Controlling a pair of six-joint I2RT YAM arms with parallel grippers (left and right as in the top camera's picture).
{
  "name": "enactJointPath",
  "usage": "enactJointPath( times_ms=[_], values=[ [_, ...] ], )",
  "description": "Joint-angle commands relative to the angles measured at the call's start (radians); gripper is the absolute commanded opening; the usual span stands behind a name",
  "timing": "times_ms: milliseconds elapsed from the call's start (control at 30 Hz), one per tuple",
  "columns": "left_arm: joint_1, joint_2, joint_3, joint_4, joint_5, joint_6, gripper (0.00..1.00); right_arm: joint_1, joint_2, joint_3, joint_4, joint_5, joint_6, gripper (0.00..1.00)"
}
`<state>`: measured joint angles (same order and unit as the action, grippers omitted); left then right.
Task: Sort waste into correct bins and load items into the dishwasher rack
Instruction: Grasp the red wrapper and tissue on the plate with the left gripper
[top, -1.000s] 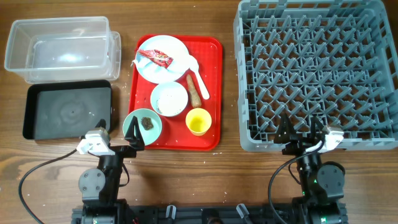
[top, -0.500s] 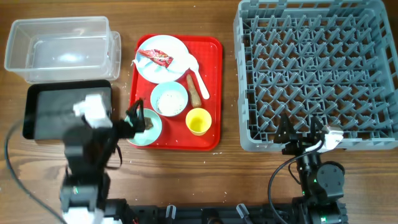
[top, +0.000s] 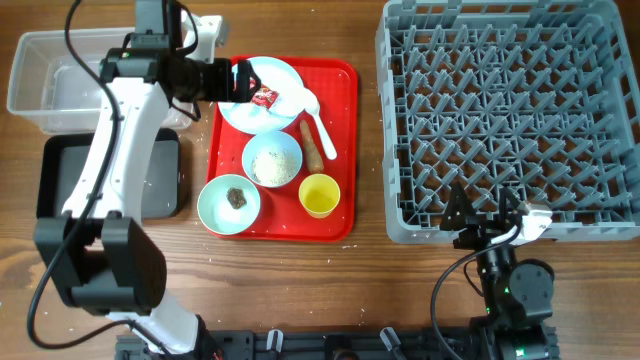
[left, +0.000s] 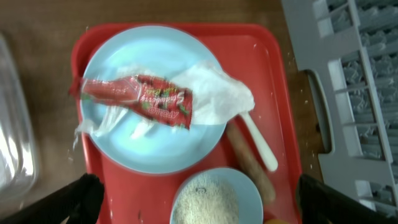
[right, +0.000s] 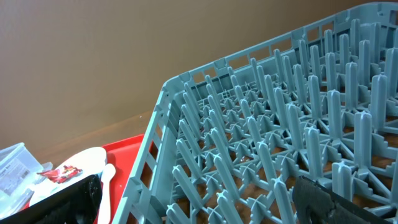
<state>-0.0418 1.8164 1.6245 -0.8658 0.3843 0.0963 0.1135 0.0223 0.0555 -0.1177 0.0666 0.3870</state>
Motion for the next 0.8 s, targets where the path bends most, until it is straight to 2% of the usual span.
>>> enactJointPath(
  times_ms=[0, 133, 533, 633, 700, 767],
  values=[
    [-0.031, 0.062, 0.023, 0.108, -0.008, 0.133, 1.0, 0.005, -0.006, 0.002, 0.005, -0.016, -0.018, 1.0],
    [-0.076, 0.163, 0.023, 0.187, -0.182, 0.133, 1.0, 0.005, -0.006, 0.002, 0.005, -0.016, -0.018, 1.0],
    [-0.098, 0.426, 0.023, 0.3, -0.2, 0.134, 0.98, 0.005, -0.006, 0.002, 0.005, -0.016, -0.018, 1.0],
    [-0.101, 0.46, 0.023, 0.304, -0.2, 0.133, 0.82, 0.005, -0.006, 0.002, 0.005, -0.016, -0.018, 1.0],
    [-0.101, 0.466, 0.023, 0.301, -0.2, 0.133, 0.57, 0.005, -0.006, 0.002, 0.005, -0.016, -0.018, 1.0],
    [-0.101, 0.465, 0.023, 0.302, -0.199, 0.132, 0.24, 0.005, -0.006, 0.002, 0.005, -0.016, -0.018, 1.0]
  ],
)
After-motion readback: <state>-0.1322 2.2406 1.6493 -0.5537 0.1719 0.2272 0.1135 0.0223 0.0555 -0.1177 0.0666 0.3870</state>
